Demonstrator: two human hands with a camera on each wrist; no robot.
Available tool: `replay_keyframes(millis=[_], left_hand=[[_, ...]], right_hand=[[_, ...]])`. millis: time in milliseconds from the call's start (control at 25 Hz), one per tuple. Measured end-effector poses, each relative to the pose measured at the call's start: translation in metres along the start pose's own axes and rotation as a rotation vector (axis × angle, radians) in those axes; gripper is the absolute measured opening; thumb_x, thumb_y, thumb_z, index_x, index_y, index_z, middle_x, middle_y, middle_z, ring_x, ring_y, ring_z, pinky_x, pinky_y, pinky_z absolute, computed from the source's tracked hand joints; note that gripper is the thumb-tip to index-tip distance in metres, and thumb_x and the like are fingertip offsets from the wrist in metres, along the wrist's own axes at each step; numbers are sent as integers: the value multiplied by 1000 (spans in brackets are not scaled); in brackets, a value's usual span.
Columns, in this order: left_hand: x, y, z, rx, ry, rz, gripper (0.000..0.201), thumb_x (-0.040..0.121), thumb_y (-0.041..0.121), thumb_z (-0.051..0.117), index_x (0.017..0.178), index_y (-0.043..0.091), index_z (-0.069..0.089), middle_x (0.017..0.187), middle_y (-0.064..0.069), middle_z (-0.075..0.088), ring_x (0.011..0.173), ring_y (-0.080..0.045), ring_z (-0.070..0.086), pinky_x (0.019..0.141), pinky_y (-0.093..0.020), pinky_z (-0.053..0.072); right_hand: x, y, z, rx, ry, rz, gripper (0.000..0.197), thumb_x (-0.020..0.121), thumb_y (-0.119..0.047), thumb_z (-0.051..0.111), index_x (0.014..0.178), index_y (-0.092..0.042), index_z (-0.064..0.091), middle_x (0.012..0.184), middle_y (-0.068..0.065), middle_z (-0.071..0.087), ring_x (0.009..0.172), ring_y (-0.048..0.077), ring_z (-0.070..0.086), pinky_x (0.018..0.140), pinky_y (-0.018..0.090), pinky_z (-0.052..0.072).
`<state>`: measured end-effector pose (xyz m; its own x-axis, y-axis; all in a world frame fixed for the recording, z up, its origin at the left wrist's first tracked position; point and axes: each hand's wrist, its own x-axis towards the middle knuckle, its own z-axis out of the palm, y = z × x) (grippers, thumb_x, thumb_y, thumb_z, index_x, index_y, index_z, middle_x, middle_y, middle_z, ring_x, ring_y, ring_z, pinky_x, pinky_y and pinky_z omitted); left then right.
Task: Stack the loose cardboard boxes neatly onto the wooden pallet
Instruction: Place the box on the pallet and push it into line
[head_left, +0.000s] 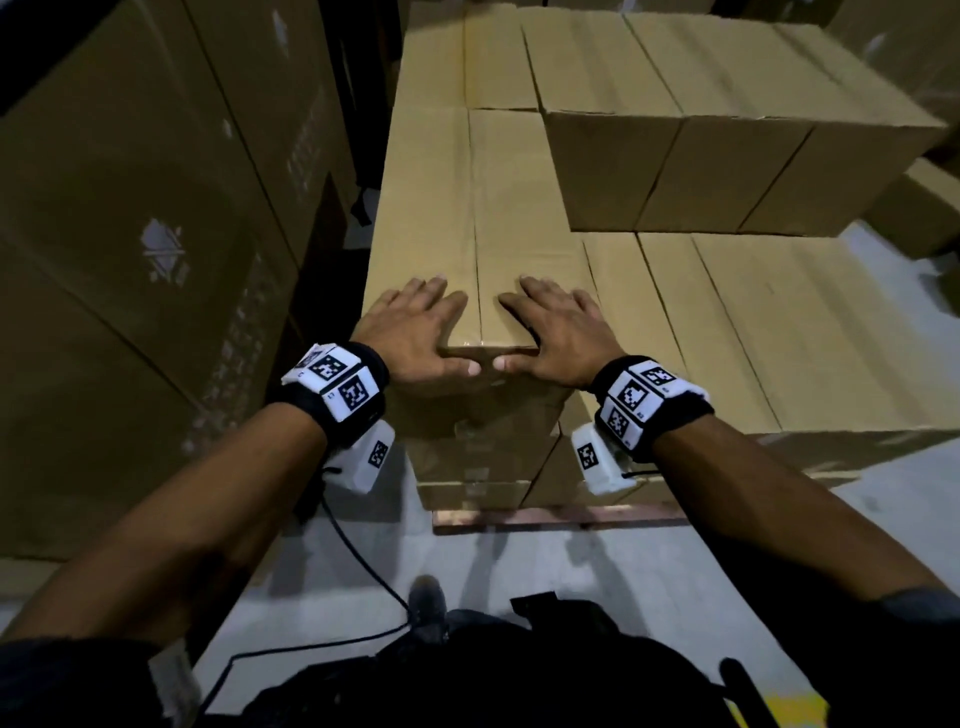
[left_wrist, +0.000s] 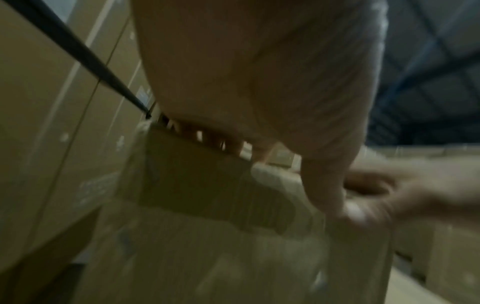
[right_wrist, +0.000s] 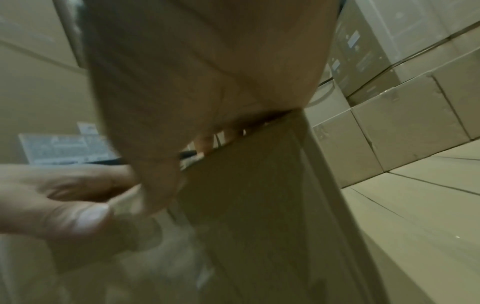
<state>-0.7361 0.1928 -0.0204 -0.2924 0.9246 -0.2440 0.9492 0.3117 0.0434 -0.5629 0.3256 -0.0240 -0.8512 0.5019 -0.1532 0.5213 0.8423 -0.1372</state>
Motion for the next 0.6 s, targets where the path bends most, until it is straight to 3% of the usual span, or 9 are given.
replay_keyframes(millis=[200, 600], left_hand=[[1, 9, 11, 17, 127, -32, 84, 93, 65, 47, 157, 25, 10, 166, -6, 4, 152, -27, 6, 123, -45, 9], [3, 22, 14, -8, 188, -48, 83, 91, 64, 51, 155, 25, 17, 165, -7, 10, 152, -28, 10, 123, -45, 10]], right_hand=[[1, 8, 3, -10, 74, -14, 79, 91, -64, 56, 157, -30, 27, 168, 3, 15, 154, 25, 12, 123, 52, 10], [-3, 17, 2, 24, 79, 0, 79, 91, -60, 60, 156, -31, 27, 168, 1, 14, 154, 24, 11, 122, 53, 7]])
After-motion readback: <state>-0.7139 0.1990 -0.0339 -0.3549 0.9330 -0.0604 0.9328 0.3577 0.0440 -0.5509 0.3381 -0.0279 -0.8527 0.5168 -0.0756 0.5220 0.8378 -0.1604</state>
